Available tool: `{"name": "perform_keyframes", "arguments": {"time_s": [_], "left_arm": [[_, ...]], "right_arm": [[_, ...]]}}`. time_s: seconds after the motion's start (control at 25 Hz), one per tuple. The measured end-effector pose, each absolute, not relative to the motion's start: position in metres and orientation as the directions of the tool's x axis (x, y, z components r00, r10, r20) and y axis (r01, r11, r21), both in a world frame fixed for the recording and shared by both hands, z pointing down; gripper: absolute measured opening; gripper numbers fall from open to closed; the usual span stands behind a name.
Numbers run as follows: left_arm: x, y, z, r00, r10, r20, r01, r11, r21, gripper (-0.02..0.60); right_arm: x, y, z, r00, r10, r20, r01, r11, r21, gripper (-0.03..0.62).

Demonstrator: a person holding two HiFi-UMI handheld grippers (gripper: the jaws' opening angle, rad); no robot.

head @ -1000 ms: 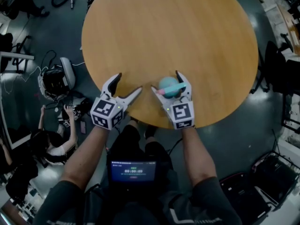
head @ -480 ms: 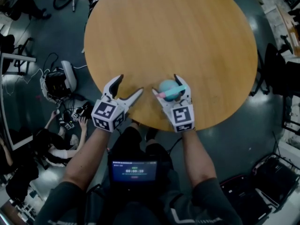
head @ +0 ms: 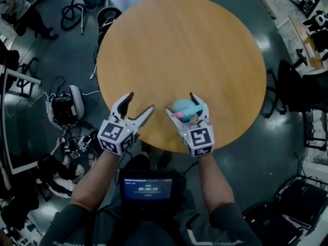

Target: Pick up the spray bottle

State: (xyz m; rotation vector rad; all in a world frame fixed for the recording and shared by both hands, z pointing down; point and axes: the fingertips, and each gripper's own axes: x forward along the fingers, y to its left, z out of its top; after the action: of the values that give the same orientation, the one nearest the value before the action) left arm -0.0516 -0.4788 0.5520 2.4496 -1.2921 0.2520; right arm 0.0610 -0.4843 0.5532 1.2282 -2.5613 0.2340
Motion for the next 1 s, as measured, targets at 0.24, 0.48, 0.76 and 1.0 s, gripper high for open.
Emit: {"name": "perform_keyframes", "arguments": {"time_s": [0.24, 0.48, 0.76, 1.0], "left_arm": [[-0.044, -0.477, 0.508, 0.580, -0.777, 0.244, -0.814, -0.544, 0.203, 0.281], [-0.037, -0.469, 0.473, 0.618, -0.763, 0.189, -0.786, -0.589, 0.189, 0.252], [-0.045, -0.469, 0.447, 0.619, -0.773, 0.141, -0.784, -0.595, 0.176, 0.129], [-0.050, -0.469, 0.432, 0.620, -0.776, 0.111, -0.780, -0.597, 0.186, 0.009]], "right_arm": [[0.073, -0.483, 0.512, -0.579, -0.763, 0.286, -0.796, 0.605, 0.002, 0.426], [0.090, -0.478, 0.466, -0.537, -0.806, 0.251, -0.836, 0.549, -0.025, 0.426], [0.100, -0.475, 0.430, -0.513, -0.827, 0.229, -0.848, 0.530, 0.014, 0.426], [0.107, -0.468, 0.410, -0.497, -0.845, 0.198, -0.859, 0.511, 0.025, 0.426]]}}
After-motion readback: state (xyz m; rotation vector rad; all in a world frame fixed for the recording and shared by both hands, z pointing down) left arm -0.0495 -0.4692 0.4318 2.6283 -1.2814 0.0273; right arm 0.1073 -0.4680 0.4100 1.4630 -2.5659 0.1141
